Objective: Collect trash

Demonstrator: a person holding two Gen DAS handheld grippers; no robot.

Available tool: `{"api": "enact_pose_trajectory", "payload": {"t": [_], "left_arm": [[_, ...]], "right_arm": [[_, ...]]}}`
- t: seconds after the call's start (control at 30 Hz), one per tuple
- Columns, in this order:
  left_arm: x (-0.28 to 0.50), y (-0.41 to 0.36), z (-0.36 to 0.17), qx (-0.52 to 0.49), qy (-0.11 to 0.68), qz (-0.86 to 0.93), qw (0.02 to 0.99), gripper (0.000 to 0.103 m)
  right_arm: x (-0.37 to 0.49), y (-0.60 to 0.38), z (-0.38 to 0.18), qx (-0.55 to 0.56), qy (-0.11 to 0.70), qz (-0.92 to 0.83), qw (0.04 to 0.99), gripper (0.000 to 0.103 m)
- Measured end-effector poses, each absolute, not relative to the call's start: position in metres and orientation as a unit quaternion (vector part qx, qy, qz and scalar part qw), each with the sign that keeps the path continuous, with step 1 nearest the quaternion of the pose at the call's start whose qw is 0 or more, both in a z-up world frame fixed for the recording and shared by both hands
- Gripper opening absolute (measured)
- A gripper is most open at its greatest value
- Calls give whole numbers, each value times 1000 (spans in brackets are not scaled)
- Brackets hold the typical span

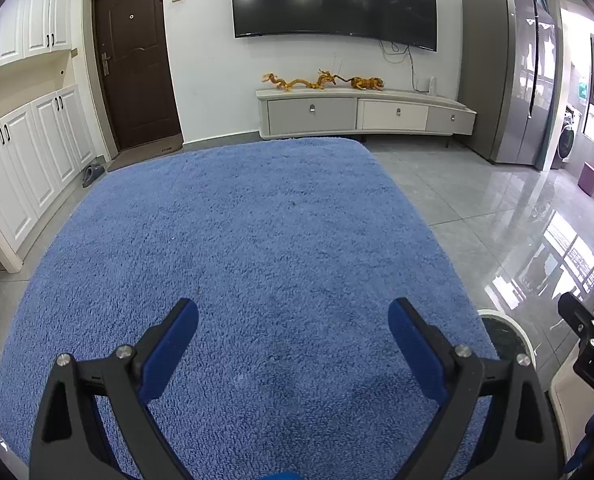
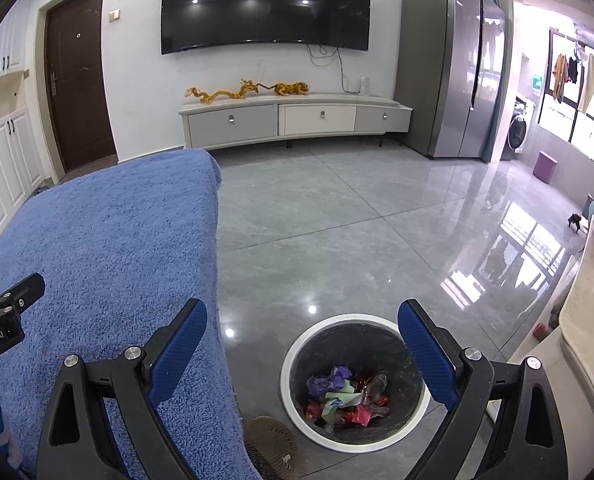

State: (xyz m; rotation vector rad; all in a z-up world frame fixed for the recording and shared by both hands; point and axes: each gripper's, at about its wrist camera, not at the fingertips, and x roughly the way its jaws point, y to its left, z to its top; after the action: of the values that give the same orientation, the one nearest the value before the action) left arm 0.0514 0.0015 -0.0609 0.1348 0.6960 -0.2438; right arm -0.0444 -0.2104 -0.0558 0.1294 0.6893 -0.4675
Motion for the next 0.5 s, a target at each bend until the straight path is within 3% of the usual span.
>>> {"api": "enact_pose_trajectory", "payload": {"t": [0.5], "left_arm": [[46, 5, -57, 64, 332, -117, 934, 96]], "right_arm": [[-46, -211, -58, 65, 334, -225, 913, 95]]}}
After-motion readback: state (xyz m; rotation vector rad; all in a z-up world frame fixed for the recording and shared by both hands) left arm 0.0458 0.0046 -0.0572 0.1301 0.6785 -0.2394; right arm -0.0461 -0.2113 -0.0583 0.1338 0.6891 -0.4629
